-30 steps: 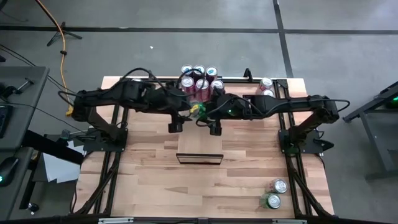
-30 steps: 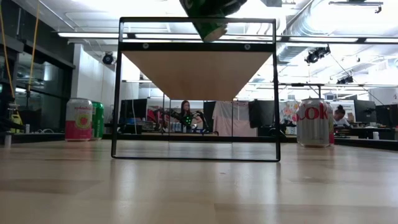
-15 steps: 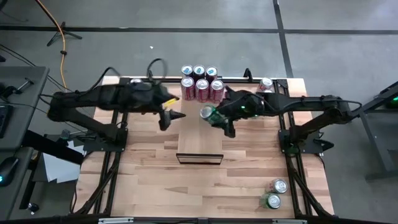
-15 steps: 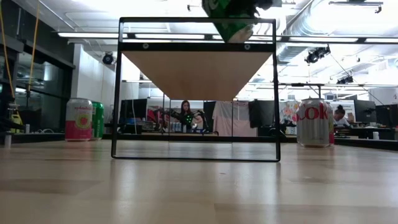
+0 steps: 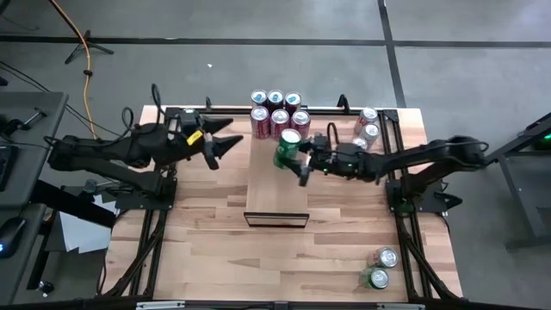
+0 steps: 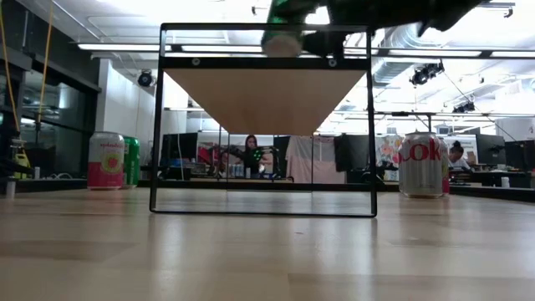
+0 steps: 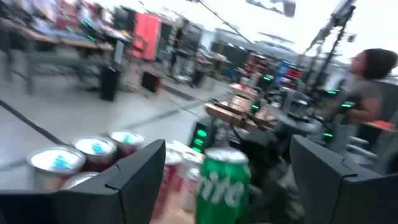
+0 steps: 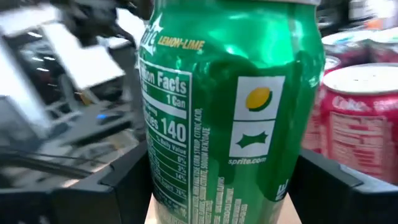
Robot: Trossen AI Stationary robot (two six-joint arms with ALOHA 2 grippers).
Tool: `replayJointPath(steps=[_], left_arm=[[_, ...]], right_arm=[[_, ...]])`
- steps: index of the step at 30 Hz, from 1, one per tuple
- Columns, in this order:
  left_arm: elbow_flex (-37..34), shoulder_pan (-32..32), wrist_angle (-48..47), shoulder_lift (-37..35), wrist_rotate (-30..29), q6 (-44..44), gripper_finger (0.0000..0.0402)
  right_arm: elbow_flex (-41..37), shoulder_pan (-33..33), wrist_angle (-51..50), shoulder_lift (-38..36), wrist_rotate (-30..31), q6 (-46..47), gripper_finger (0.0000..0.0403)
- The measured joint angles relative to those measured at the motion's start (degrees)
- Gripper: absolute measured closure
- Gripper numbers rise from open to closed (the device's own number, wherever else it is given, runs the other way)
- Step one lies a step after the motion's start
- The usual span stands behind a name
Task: Place canned beverage on shelf
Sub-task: Put the bottom left green soda can on the shelf
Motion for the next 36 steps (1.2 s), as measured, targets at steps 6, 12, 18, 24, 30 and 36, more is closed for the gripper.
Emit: replayJointPath(steps=[6, 12, 18, 24, 30, 36], left_arm=[[-0.01, -0.01, 4.32, -0.03, -4.9, 8.43, 0.0126], [0.02, 0.02, 4.9, -0.49, -5.78, 12.11, 0.0126], [0.02, 0.04, 4.89, -0.87, -6.08, 15.36, 0.0126], [0.04, 0.02, 4.66, -1.9, -6.18, 15.61, 0.0126], [0.04, 0.02, 4.8, -2.93, -6.18, 17.93, 0.0126], [0.04, 0.04, 4.74, -3.12, -6.29, 18.37, 0.0126]], right_arm=[[6.1, 0.08, -0.65, 9.08, 4.23, -2.79, 0.0118], [12.01, 0.01, -1.62, 15.59, 10.49, -5.8, 0.0118], [18.82, -0.2, -7.53, 20.92, 11.58, -9.61, 0.0117], [21.43, -0.41, -11.28, 22.83, 14.29, -10.31, 0.0117], [21.48, -1.86, -13.15, 22.8, 13.79, -10.27, 0.0116], [21.5, -2.73, -14.16, 22.7, 10.99, -8.76, 0.0092]])
